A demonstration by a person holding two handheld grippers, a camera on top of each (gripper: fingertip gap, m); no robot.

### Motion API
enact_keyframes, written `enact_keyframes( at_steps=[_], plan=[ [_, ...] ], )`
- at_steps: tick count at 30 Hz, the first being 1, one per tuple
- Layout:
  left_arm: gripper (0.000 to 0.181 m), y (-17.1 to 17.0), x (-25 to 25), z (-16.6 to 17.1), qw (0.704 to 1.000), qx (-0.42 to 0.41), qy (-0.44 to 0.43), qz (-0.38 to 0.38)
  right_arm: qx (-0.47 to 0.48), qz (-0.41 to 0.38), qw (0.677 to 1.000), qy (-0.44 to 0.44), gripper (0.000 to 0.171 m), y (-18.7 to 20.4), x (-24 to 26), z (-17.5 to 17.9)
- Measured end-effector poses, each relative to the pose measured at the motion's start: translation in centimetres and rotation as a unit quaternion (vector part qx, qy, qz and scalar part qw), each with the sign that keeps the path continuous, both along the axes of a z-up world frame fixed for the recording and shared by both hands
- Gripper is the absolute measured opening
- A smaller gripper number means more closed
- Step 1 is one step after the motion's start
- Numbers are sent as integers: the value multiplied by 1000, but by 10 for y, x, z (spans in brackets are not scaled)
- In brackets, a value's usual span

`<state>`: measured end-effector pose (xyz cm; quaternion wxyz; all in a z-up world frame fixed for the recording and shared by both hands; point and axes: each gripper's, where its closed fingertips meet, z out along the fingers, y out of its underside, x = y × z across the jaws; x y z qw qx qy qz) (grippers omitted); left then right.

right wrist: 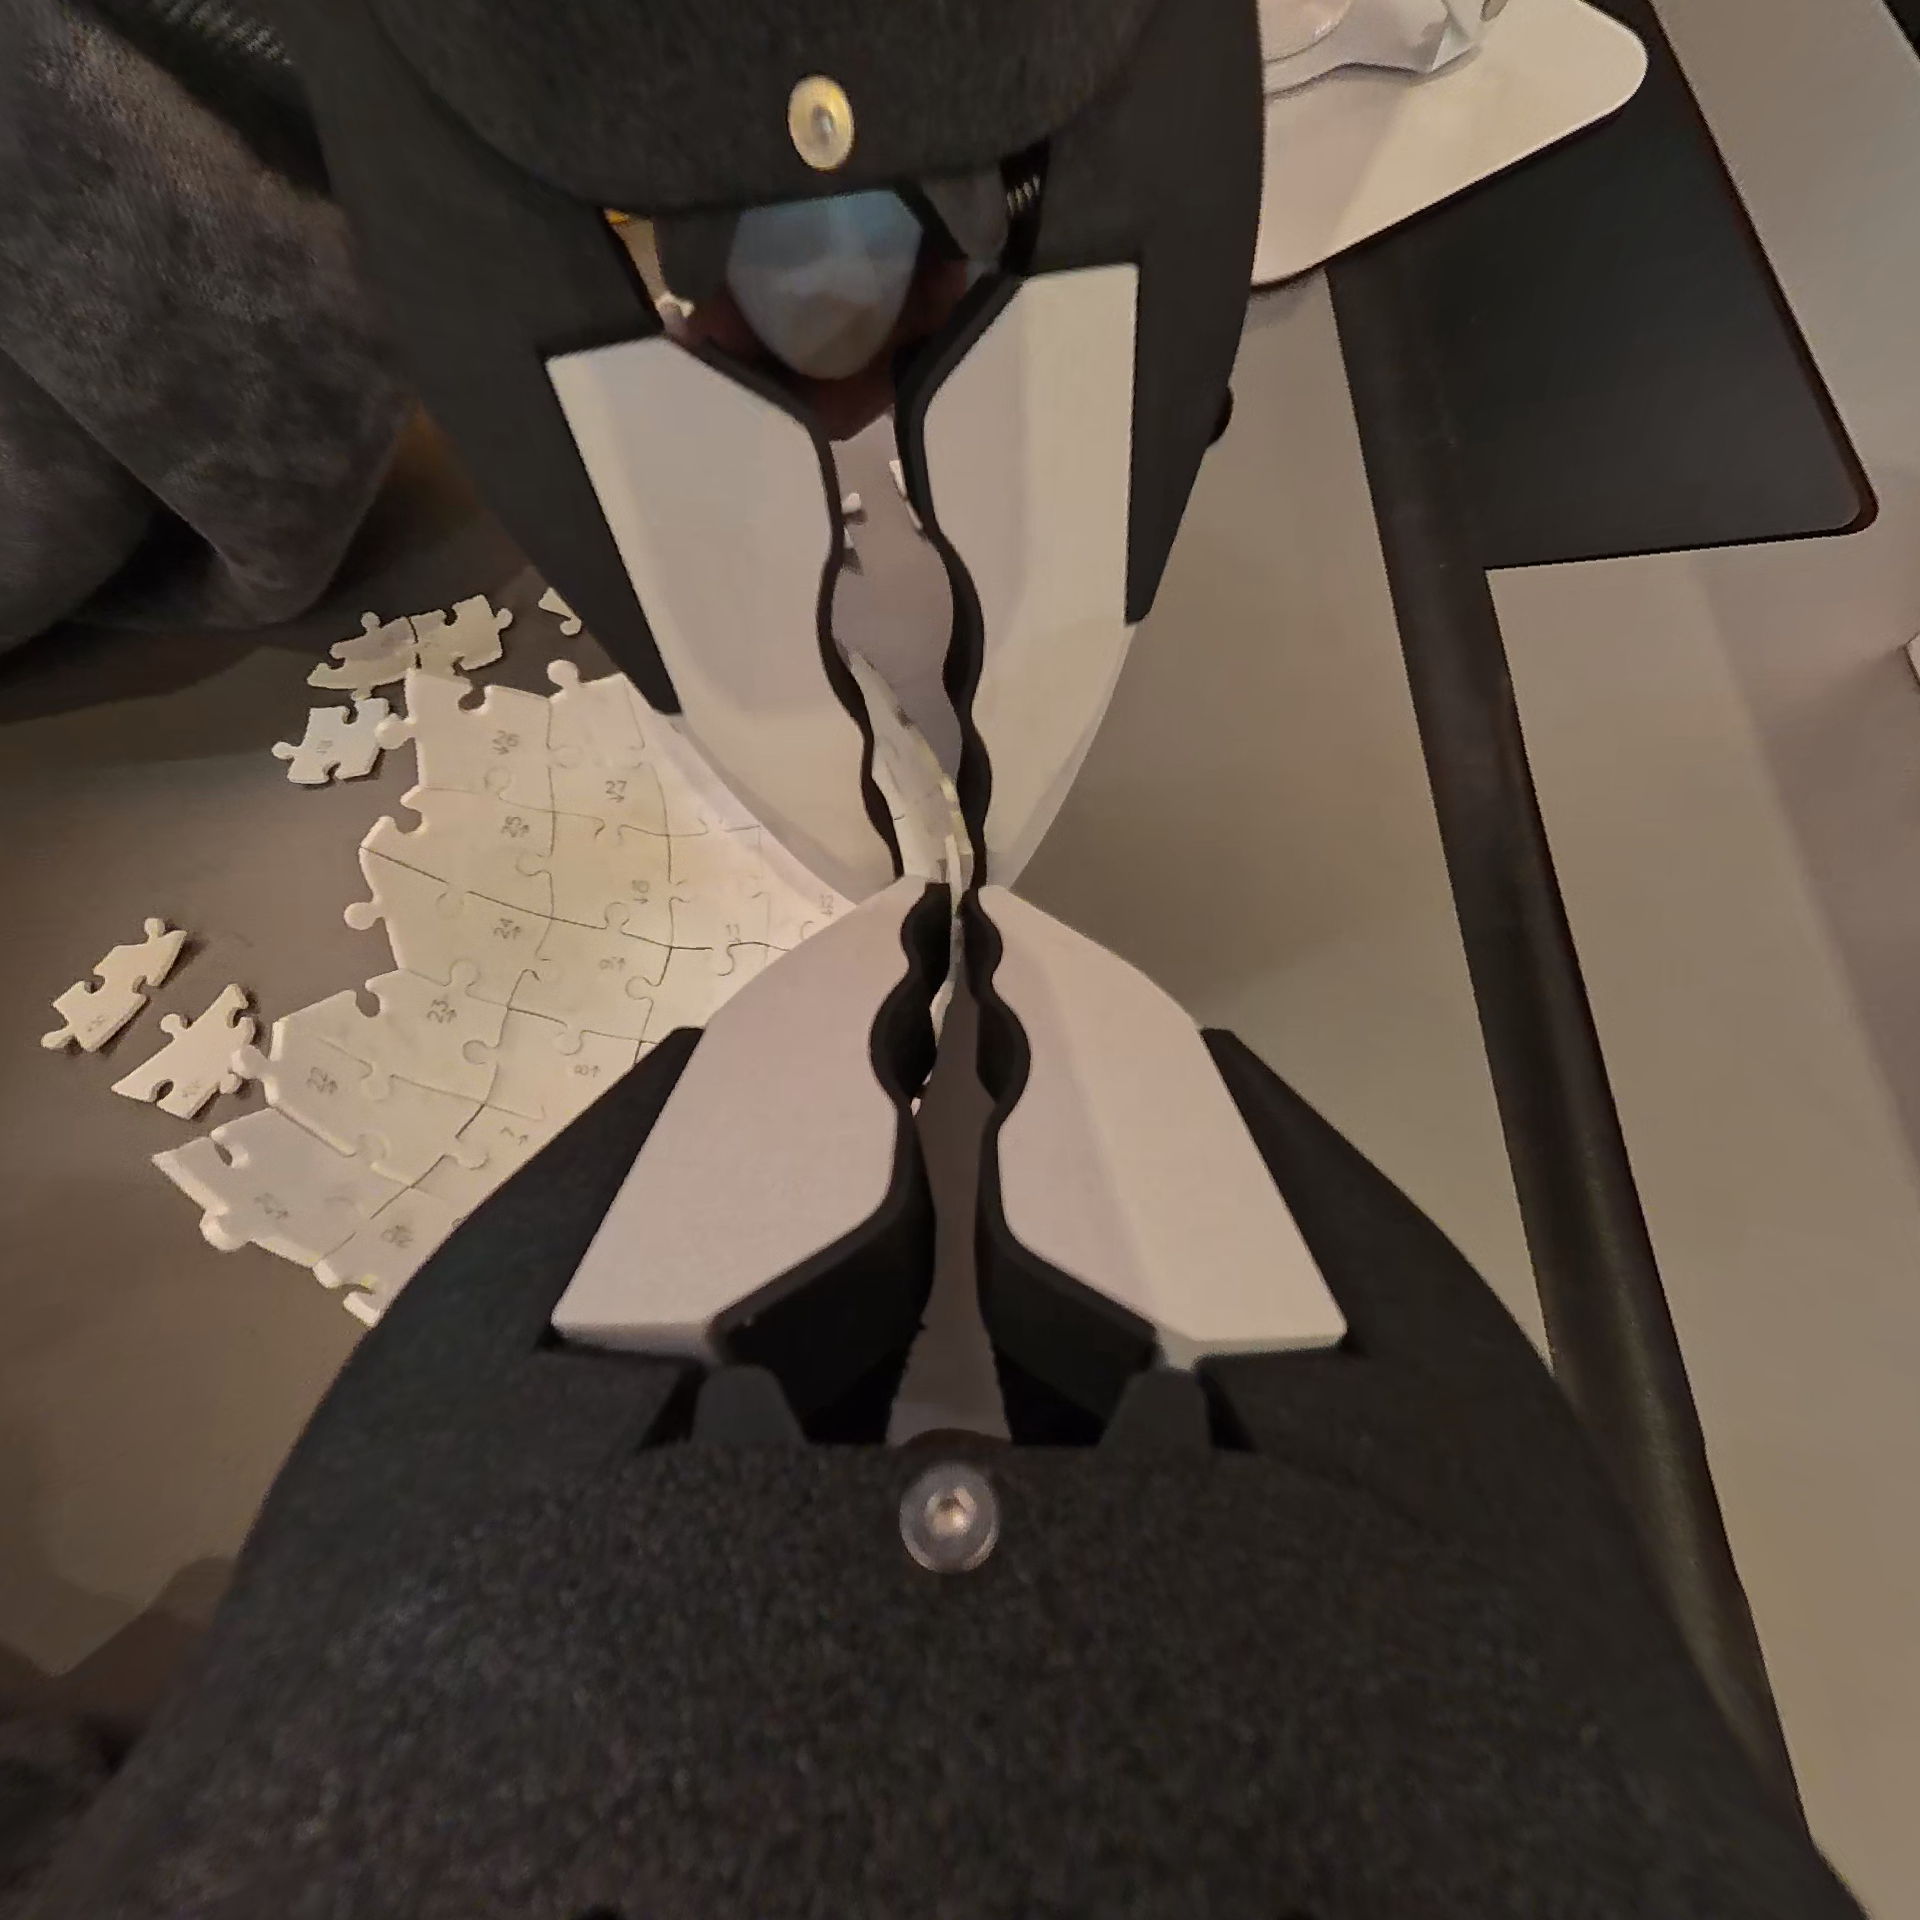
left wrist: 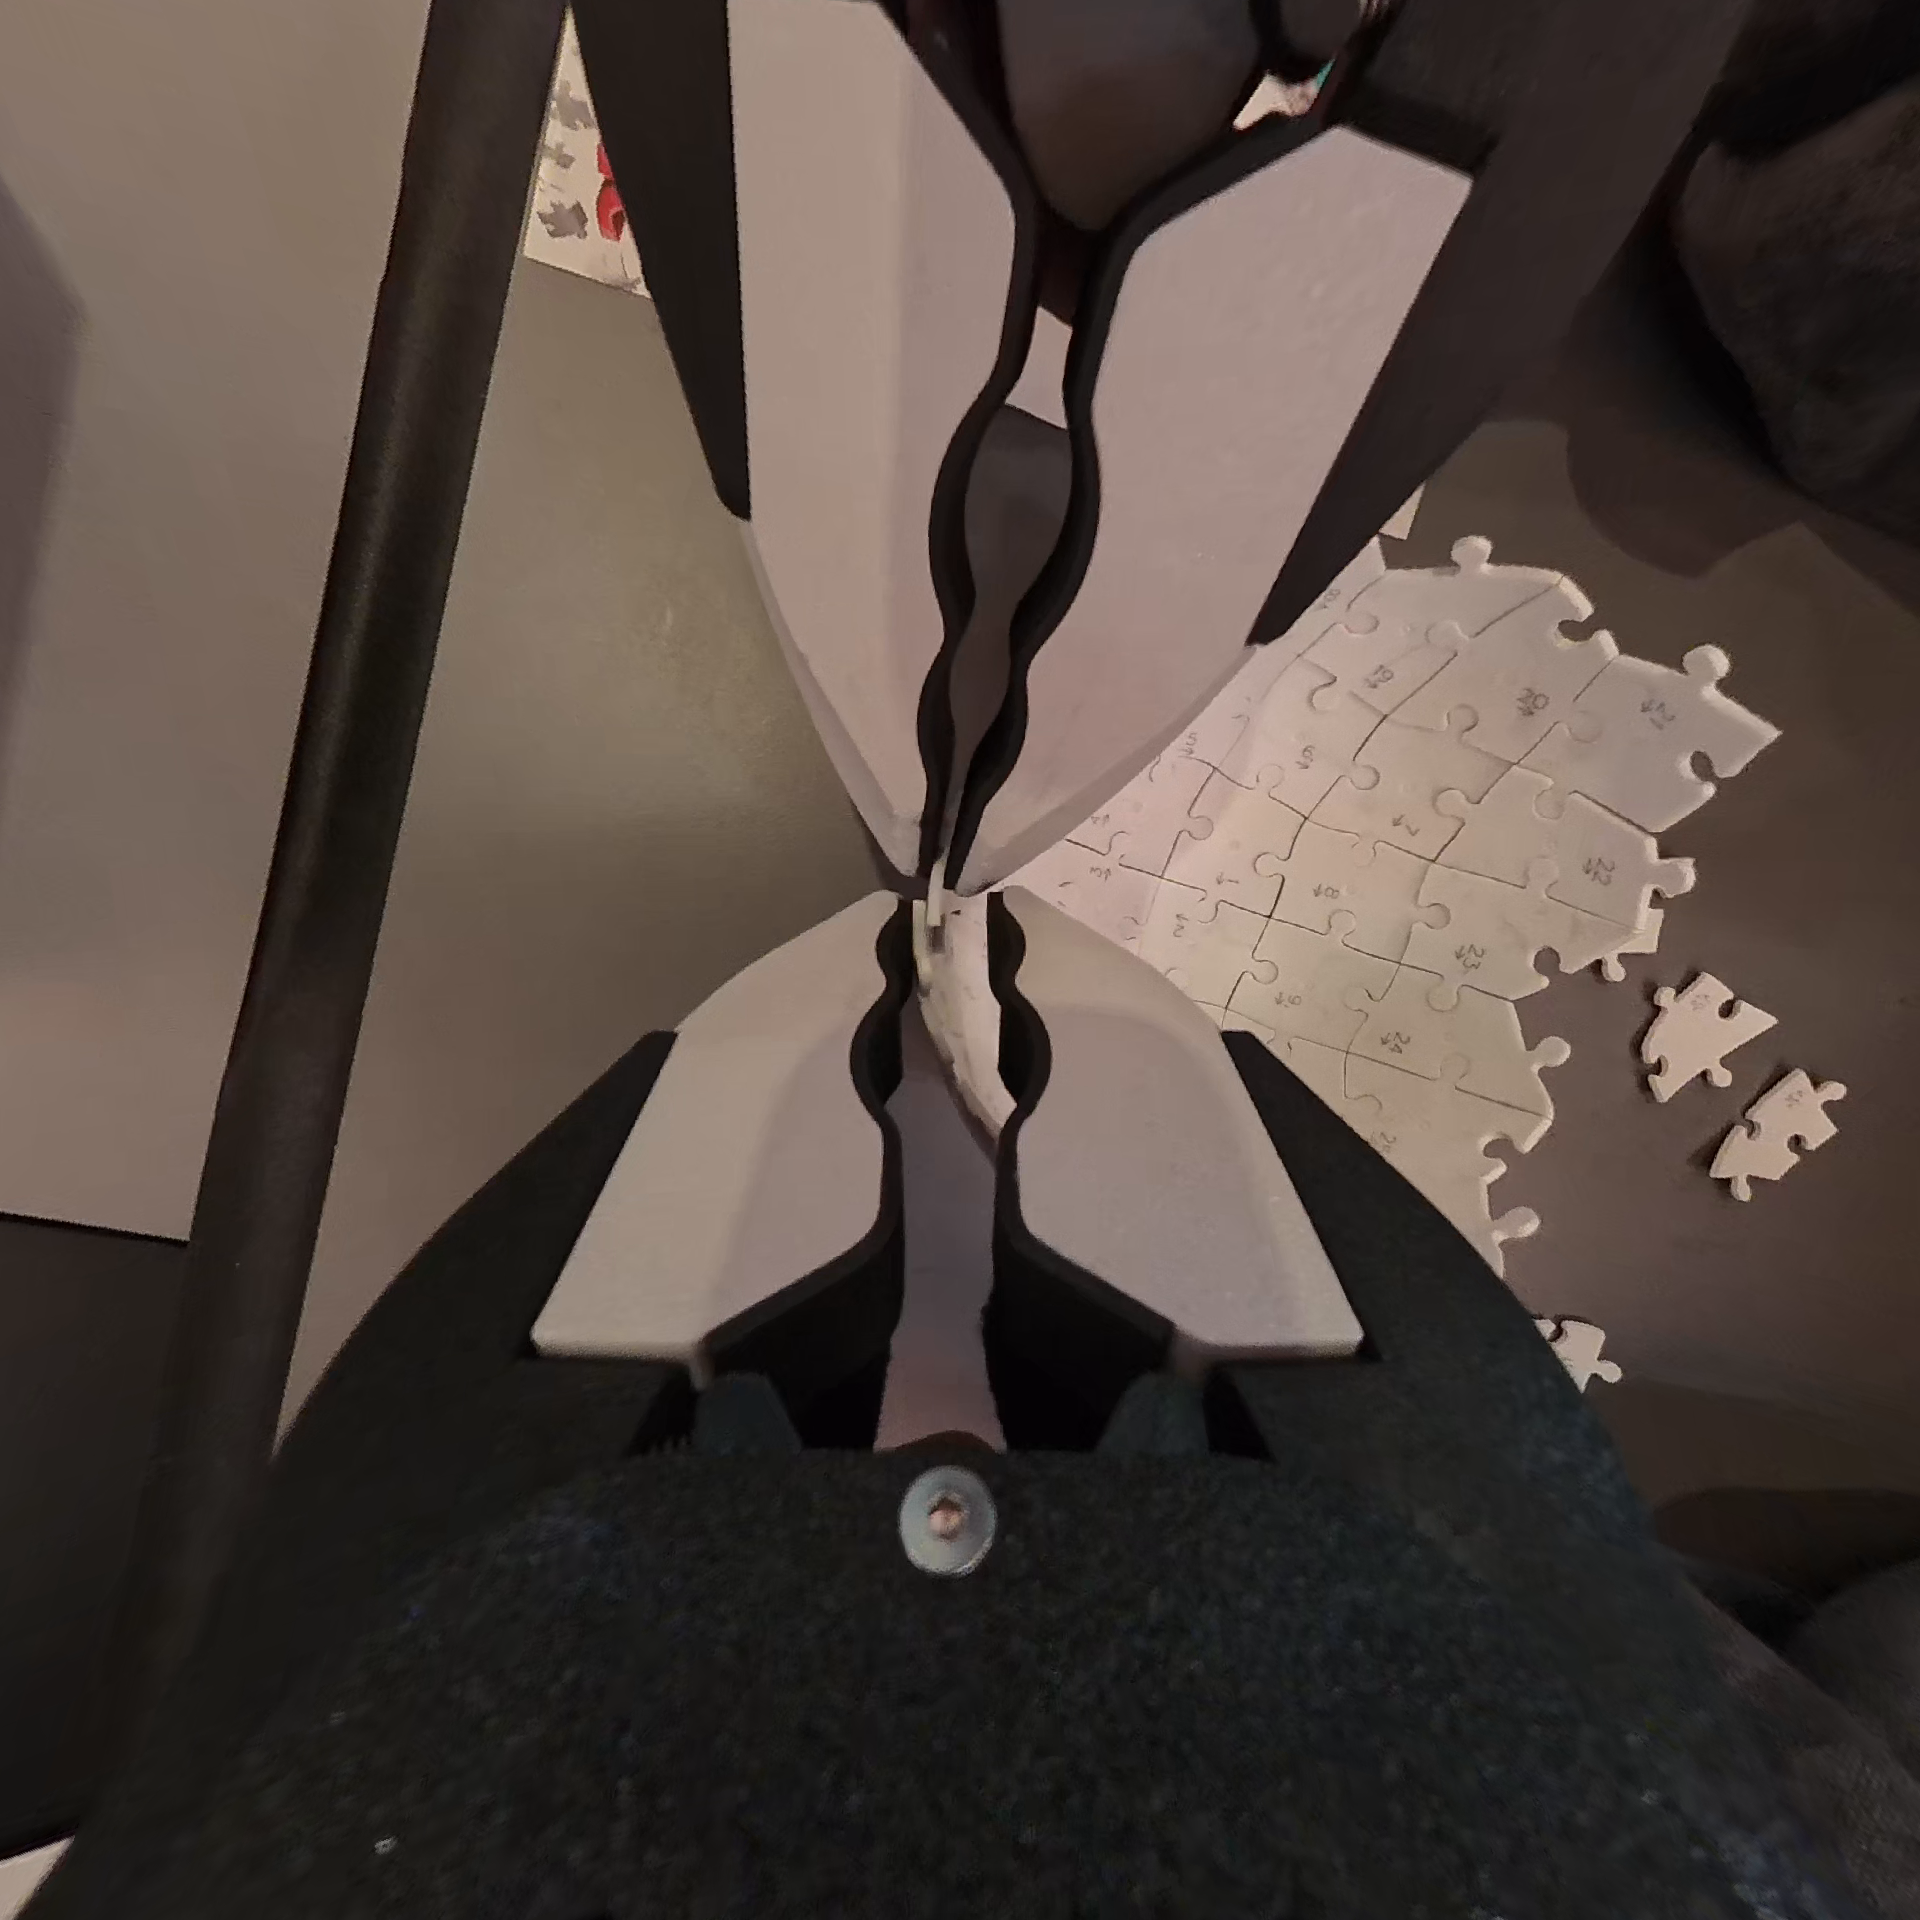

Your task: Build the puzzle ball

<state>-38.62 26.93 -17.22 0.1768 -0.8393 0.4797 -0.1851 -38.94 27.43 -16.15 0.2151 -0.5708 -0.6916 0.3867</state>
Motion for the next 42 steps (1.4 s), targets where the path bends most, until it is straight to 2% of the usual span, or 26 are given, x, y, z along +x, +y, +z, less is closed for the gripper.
enact_keyframes(
  at_steps=[7, 14, 22, 27, 38, 42],
  plan=[
    [16, 1, -5, 16, 1000, 22, -12, 7, 5, 1, 1000, 11, 2, 0, 1, 6],
    [16, 6, -4, 47, 995, 82, -47, 5, -4, 8, 997, 74, 2, -2, 4, 36],
    [10, -3, 0, 58, 994, 80, -77, -16, -34, 13, 990, 137, 2, -5, 5, 62],
    [2, -4, 3, 60, 993, 78, -90, -23, -34, 8, 989, 144, 2, -3, 6, 66],
    [2, -2, -1, 67, 992, 87, -94, -18, -1, 5, 995, 95, 7, -3, 13, 57],
    [2, -2, -3, 68, 991, 88, -100, -14, -8, 1, 995, 101, 9, -2, 15, 61]
  ],
)
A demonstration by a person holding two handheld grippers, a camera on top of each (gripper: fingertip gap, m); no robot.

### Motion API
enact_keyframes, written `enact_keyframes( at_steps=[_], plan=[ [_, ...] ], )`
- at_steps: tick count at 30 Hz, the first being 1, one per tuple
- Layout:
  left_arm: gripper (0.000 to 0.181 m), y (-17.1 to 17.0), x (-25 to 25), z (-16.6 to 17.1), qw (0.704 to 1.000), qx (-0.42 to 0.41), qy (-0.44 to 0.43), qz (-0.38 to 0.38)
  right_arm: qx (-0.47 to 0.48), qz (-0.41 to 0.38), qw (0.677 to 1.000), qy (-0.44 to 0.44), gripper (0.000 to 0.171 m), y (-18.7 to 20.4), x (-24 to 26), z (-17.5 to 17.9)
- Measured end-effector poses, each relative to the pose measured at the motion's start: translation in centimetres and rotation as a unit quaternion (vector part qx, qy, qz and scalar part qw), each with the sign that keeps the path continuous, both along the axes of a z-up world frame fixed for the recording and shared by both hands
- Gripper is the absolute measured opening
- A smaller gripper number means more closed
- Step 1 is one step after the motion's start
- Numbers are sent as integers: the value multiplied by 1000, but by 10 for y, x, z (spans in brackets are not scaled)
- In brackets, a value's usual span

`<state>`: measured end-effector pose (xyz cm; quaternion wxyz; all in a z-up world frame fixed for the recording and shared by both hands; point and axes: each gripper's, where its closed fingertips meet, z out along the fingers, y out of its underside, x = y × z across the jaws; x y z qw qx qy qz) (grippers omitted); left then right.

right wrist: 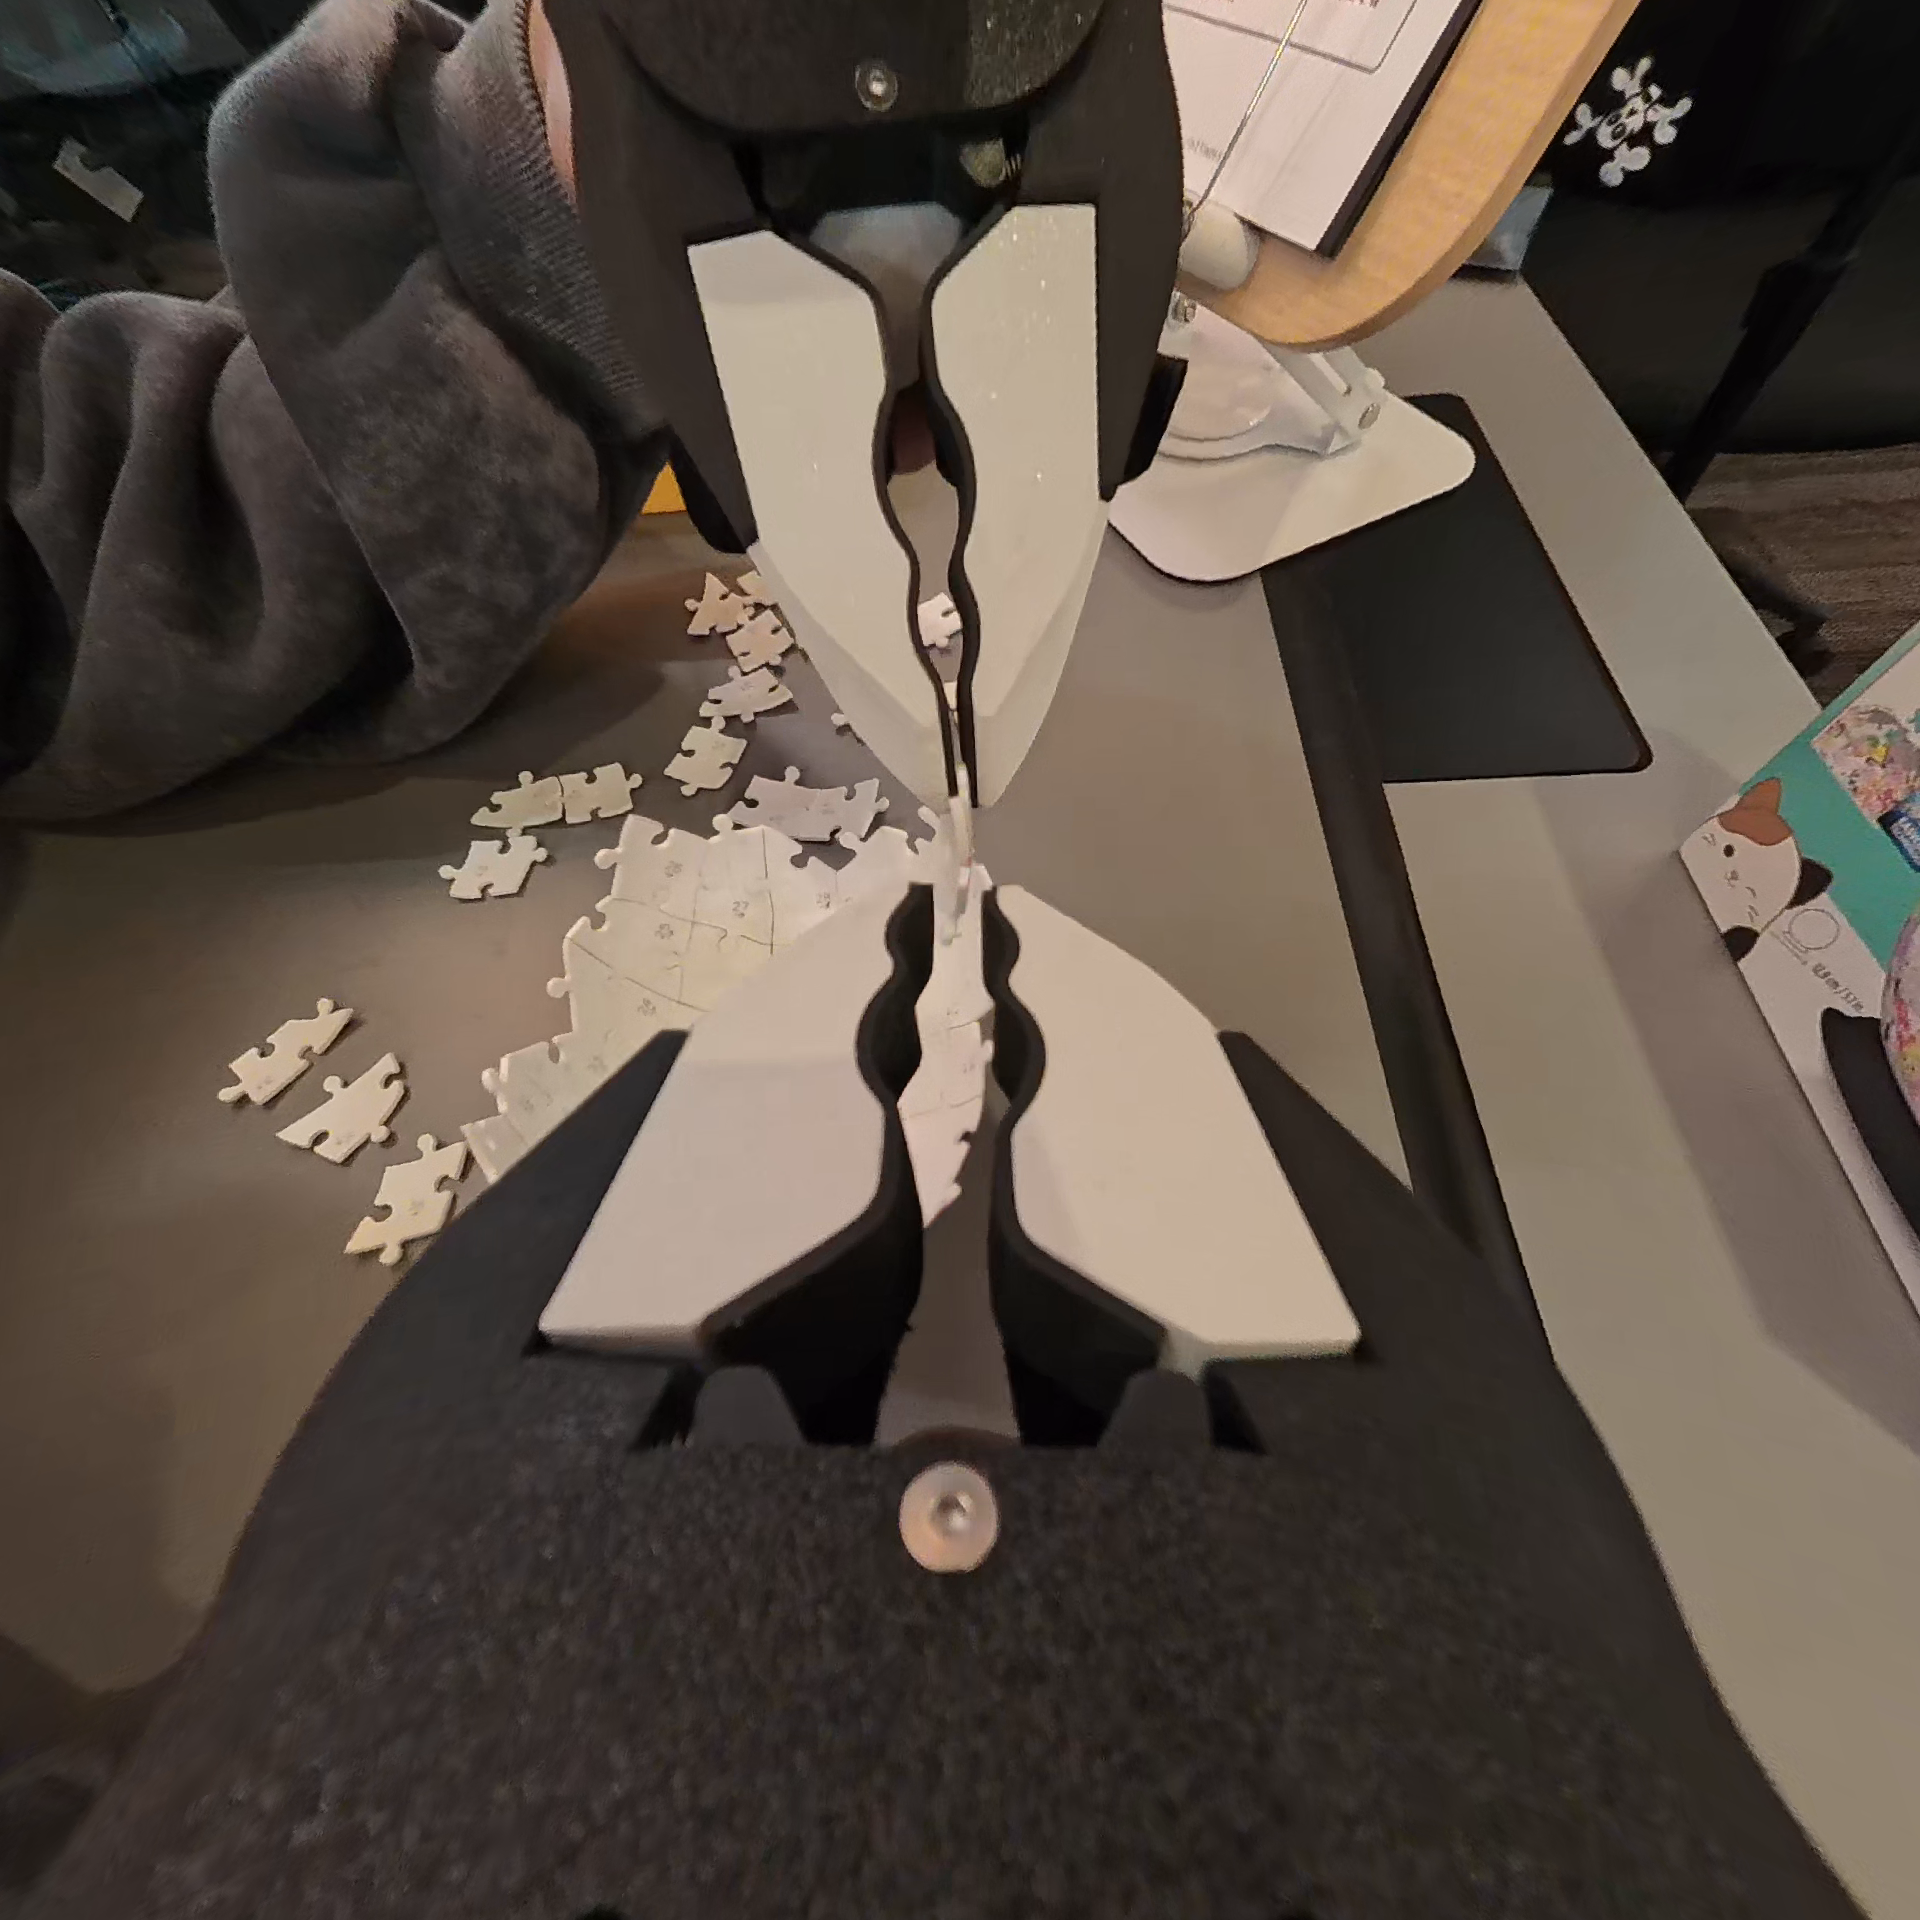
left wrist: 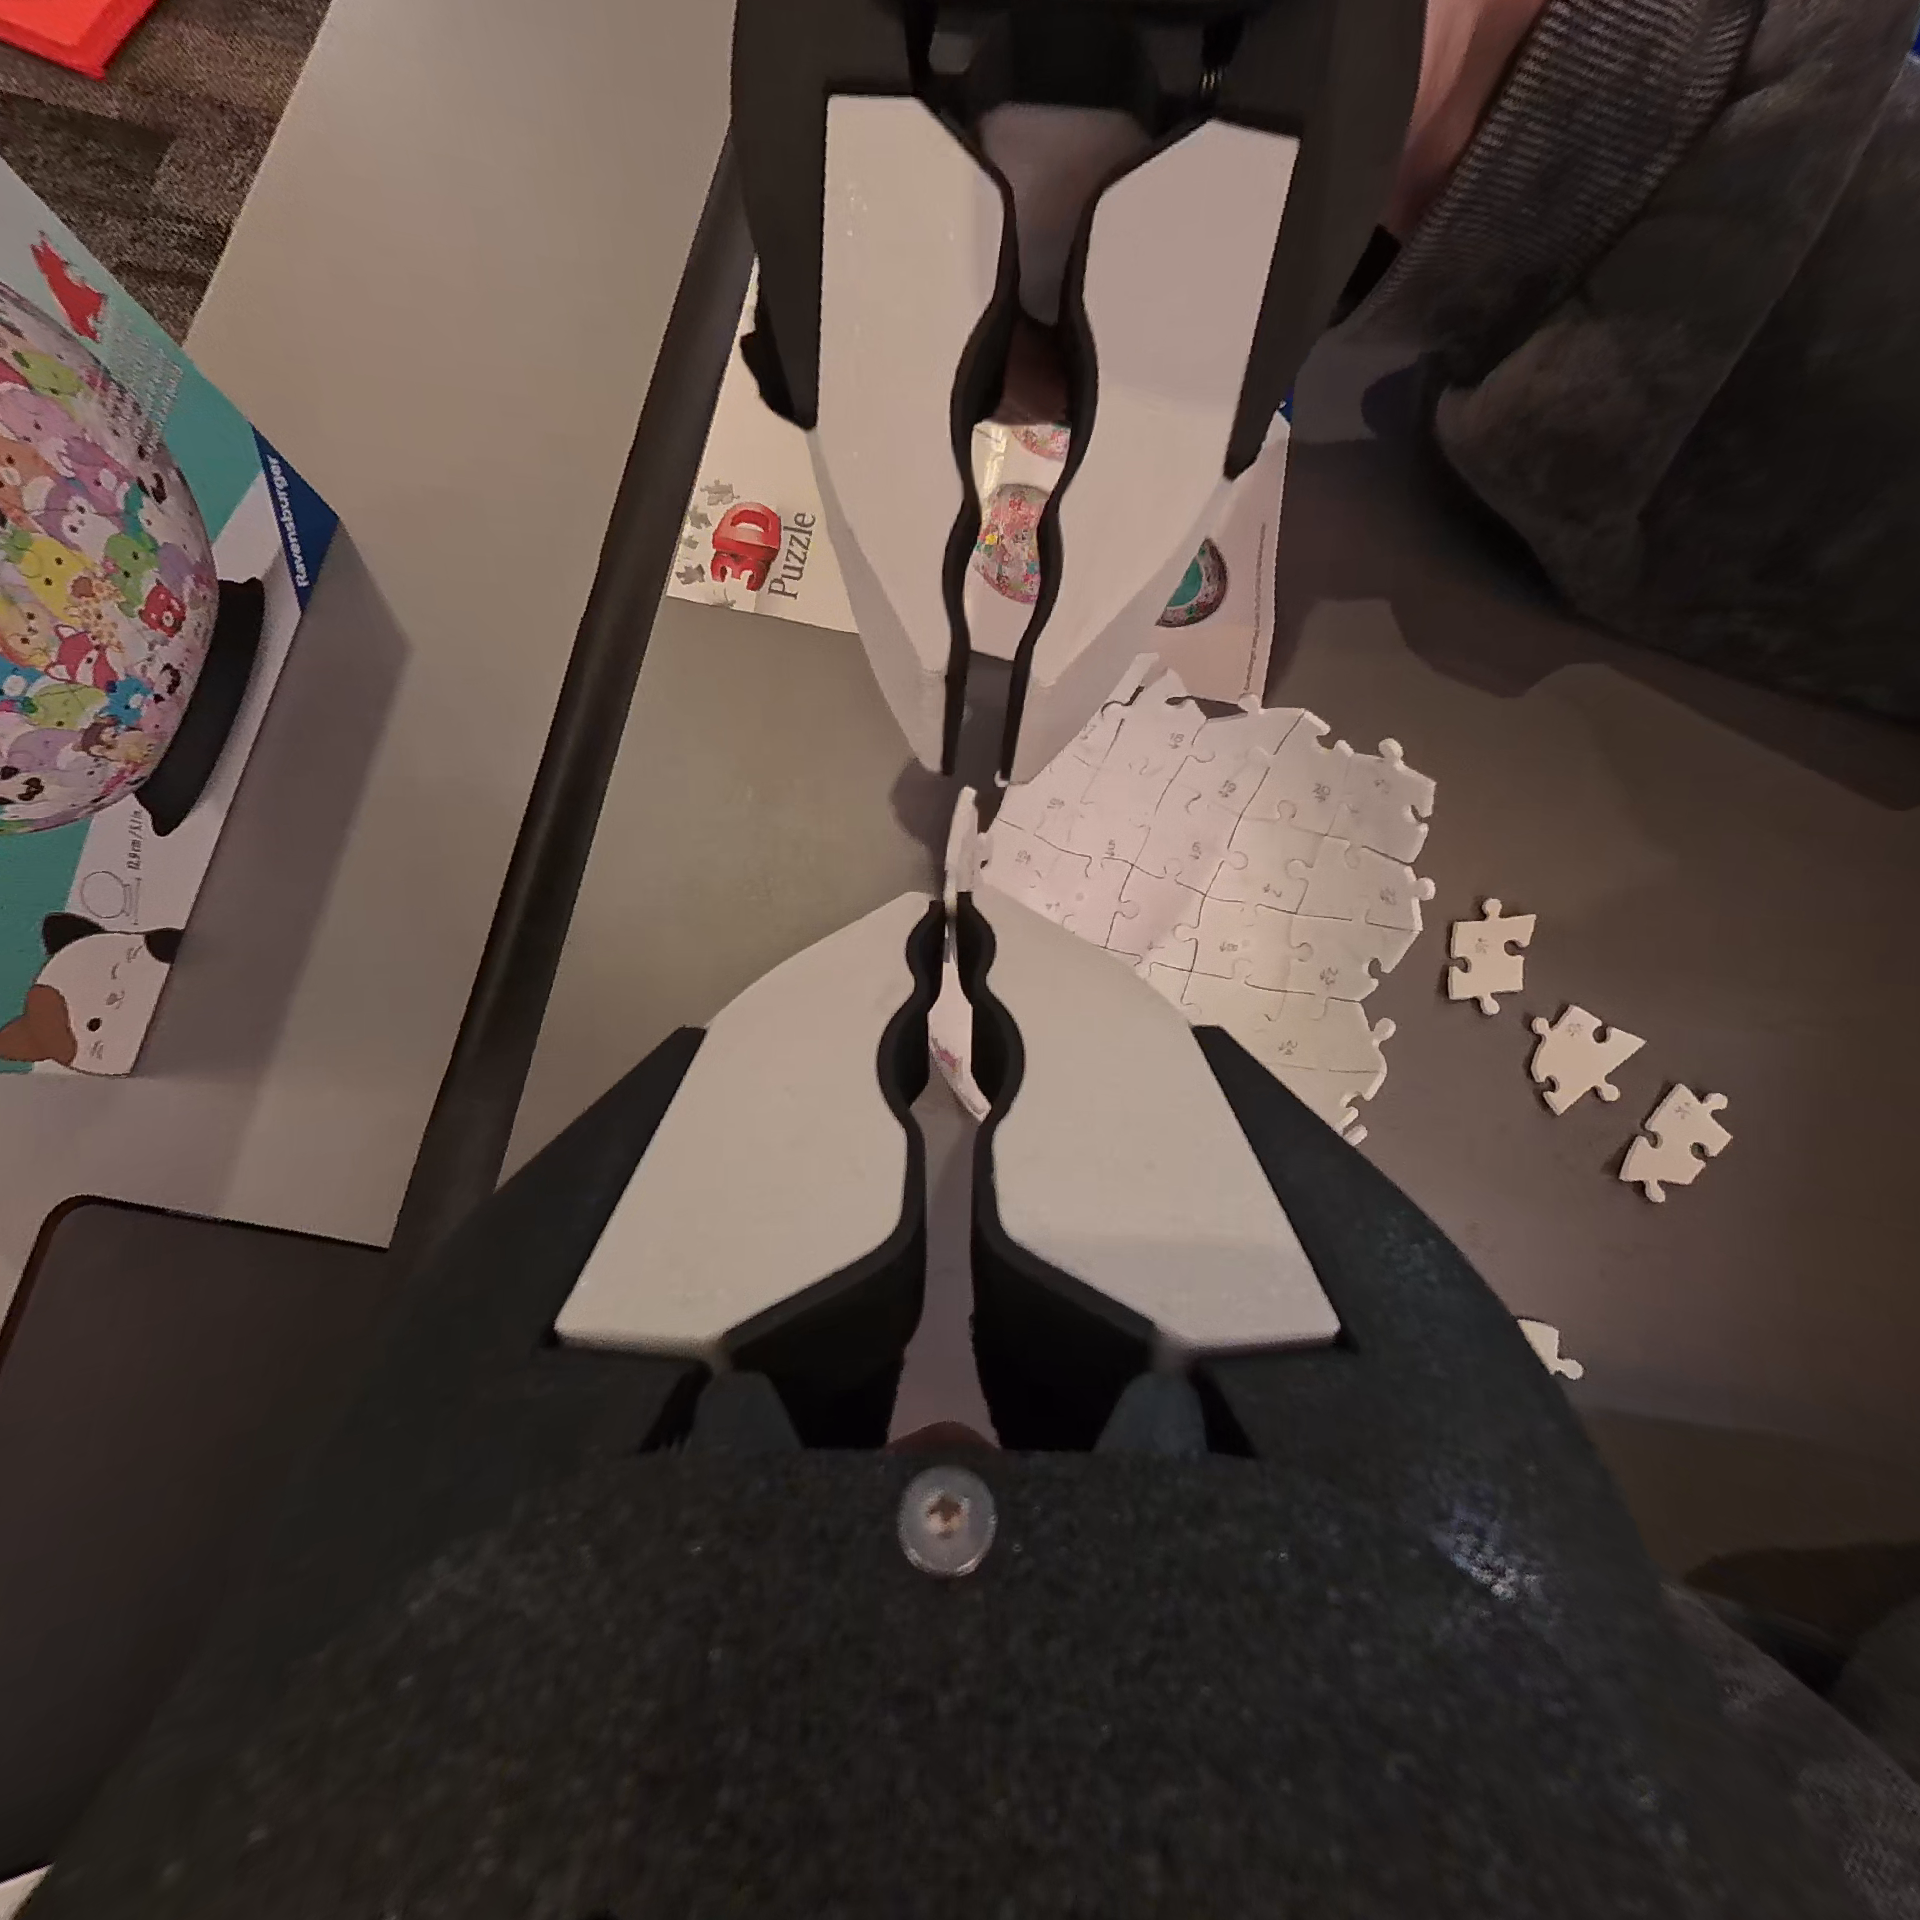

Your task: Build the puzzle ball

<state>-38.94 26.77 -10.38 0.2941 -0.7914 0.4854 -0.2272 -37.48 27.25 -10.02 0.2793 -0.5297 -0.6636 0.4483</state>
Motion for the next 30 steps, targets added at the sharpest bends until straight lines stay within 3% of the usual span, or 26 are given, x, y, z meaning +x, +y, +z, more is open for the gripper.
enact_keyframes(
  at_steps=[17, 20, 24, 30],
  plan=[
    [2, 4, 5, -2, 1000, -4, -5, 10, -2, -18, 999, -40, 2, 6, 1, -11],
    [25, 1, -4, -13, 999, -19, 34, 22, 23, -29, 995, -90, 2, 9, 6, -21],
    [37, -5, -10, -35, 994, -44, 100, 21, 76, -8, 981, -181, 2, 9, 9, -38],
    [39, -5, -5, -56, 989, -72, 129, 17, 60, 24, 968, -243, 2, 3, 4, -52]
  ],
)
